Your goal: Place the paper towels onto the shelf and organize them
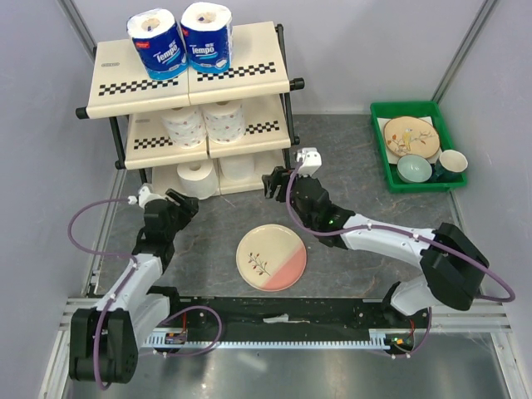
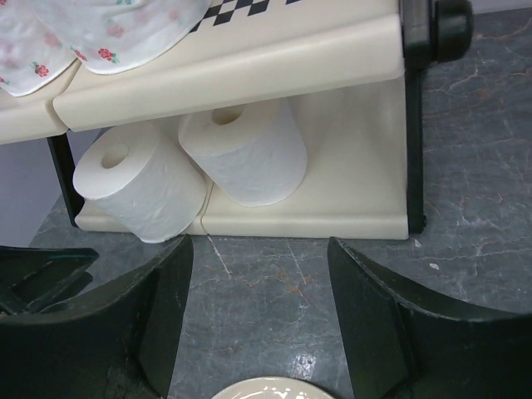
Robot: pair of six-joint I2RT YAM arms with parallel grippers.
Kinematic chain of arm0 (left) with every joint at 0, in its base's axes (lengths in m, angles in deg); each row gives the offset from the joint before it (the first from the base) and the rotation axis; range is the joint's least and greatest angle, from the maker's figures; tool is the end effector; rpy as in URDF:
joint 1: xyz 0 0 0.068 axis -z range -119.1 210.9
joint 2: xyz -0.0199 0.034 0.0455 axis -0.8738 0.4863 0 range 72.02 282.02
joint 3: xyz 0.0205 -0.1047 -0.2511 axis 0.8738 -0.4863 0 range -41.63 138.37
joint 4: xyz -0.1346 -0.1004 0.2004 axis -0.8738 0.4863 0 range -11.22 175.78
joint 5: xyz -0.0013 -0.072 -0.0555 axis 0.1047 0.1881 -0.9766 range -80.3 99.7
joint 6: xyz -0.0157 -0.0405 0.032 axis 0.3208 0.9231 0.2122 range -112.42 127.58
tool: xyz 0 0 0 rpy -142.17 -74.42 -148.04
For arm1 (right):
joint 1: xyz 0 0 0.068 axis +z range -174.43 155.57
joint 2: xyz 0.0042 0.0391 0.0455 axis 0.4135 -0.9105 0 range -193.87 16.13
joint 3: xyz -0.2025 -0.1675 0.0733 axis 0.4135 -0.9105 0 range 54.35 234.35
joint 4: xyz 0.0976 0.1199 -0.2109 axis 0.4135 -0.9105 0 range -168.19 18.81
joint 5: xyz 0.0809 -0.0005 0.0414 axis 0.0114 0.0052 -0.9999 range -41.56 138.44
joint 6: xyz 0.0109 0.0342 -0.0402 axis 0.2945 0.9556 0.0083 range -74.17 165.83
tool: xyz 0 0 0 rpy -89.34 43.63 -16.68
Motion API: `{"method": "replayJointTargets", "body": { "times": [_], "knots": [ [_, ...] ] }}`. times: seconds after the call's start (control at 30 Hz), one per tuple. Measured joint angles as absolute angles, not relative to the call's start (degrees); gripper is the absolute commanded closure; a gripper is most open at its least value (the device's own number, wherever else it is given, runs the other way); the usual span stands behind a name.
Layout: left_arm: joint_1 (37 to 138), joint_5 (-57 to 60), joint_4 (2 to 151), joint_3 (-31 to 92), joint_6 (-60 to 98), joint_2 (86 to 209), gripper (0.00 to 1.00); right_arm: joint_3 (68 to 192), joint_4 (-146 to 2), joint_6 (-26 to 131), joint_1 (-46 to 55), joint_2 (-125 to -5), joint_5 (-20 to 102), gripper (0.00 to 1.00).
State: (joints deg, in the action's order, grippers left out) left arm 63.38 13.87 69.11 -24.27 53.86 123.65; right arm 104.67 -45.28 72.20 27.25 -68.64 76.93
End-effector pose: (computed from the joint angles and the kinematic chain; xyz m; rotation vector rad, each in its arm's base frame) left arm 0.1919 -0.0057 0.1865 -0.8012 1.8658 -0.4707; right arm 0.2216 0.2531 0.2717 -0.0097 1.7367 0.5852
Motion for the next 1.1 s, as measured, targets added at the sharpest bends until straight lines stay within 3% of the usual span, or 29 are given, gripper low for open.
{"method": "replayJointTargets", "body": {
  "times": [0.53,1.1],
  "knots": [
    [63.38,13.54,60.96,-15.61,54.15,143.15,0.30,98.64,-46.33,73.97,27.25,-64.58,78.31,0.25],
    [63.25,10.61,56.74,-9.78,53.34,151.43,0.33,97.48,-46.48,74.93,27.25,-64.58,78.31,0.25]
  ]
}}
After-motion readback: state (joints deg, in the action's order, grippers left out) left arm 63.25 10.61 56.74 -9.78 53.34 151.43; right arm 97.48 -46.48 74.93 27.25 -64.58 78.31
